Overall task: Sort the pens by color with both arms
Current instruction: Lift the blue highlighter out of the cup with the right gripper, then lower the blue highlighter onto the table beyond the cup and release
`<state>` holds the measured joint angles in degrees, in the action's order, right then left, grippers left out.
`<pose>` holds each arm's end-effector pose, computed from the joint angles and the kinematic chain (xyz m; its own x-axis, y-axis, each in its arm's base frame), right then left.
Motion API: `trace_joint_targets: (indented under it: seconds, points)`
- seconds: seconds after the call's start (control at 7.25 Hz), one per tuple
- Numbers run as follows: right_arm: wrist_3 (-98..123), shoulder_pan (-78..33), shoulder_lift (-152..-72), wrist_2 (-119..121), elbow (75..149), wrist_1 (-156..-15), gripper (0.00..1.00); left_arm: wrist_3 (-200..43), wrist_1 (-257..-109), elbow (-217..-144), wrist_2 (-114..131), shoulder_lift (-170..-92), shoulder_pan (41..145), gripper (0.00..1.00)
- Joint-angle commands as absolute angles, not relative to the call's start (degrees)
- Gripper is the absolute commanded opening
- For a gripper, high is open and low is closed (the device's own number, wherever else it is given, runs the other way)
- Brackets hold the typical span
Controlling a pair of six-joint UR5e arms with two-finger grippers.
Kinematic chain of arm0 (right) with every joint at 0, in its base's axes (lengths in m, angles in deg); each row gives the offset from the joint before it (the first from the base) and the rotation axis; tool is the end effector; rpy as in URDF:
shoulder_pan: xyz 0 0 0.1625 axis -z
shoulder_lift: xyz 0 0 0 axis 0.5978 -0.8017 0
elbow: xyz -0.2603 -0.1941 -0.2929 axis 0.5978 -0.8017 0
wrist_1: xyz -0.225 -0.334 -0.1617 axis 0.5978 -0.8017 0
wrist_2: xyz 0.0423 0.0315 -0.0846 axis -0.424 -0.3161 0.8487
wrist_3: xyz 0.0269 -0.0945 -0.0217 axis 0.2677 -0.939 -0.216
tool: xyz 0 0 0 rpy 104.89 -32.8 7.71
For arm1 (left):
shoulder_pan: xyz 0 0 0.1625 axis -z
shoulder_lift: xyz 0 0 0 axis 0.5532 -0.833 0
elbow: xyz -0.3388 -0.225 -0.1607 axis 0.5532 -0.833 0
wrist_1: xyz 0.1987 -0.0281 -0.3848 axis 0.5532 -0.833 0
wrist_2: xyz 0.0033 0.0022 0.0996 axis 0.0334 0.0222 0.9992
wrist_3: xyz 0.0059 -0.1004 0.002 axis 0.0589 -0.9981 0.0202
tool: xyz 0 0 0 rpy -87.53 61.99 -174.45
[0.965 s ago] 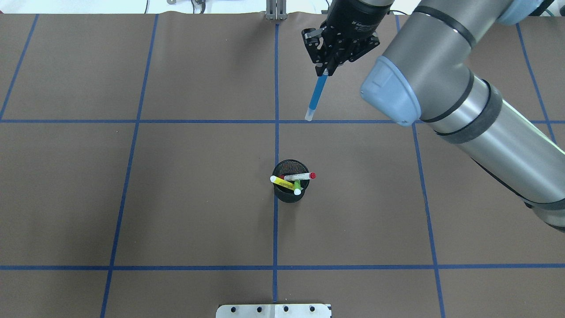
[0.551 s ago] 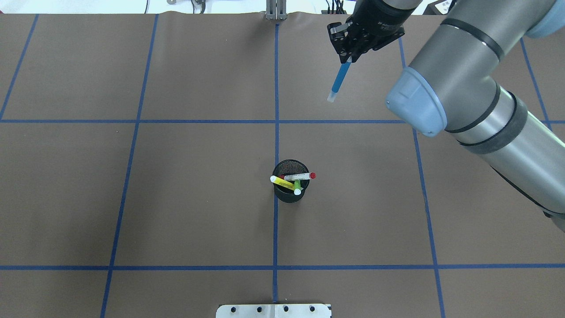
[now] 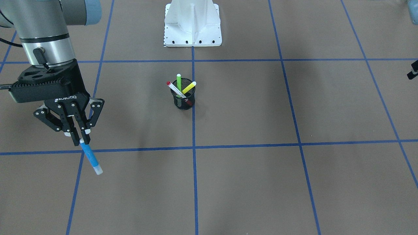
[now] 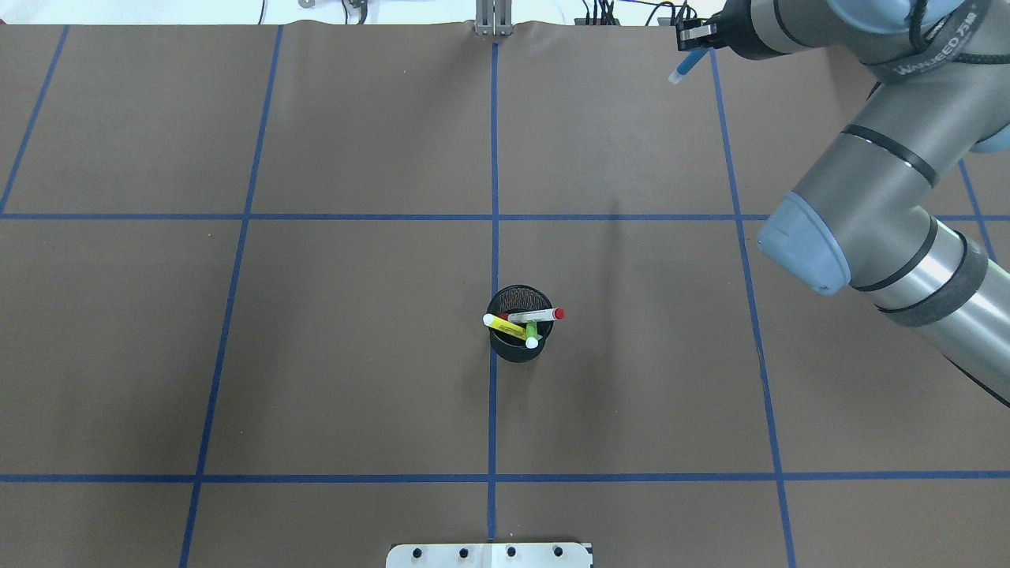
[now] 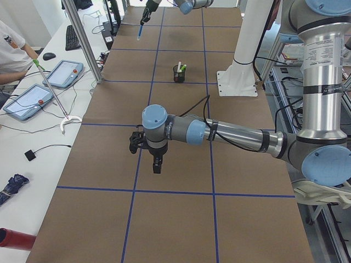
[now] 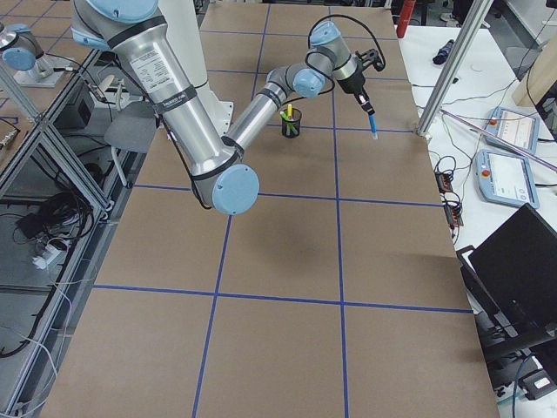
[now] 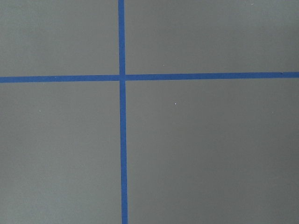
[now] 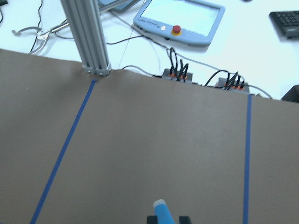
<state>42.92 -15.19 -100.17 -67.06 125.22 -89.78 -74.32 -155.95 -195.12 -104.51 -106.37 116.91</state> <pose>-0.2949 -0.5888 0.1971 0.7738 -0.1183 0.6222 -0.3395 0.7518 0.5653 -0.0066 -0.4812 0.5785 0.7010 0.0222 -0.7129 0.0112 0.9990 0.0422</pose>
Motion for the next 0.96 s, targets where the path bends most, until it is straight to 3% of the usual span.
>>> trace_joint_targets:
  seconds: [0.0,0.41,0.83]
  points:
    - [50.4,-11.4,-102.0,-53.9,119.9,-76.8,0.00,-74.3,-156.0,-195.1,-104.5,-106.4,116.9,1.00]
    - [55.2,-2.9,-104.5,-38.2,109.0,-56.8,0.00,-74.4,-155.9,-195.2,-104.3,-106.3,116.8,1.00]
    - [58.8,1.4,-104.9,-29.1,104.4,-51.2,0.00,-74.5,-155.9,-195.2,-104.2,-106.4,116.8,1.00]
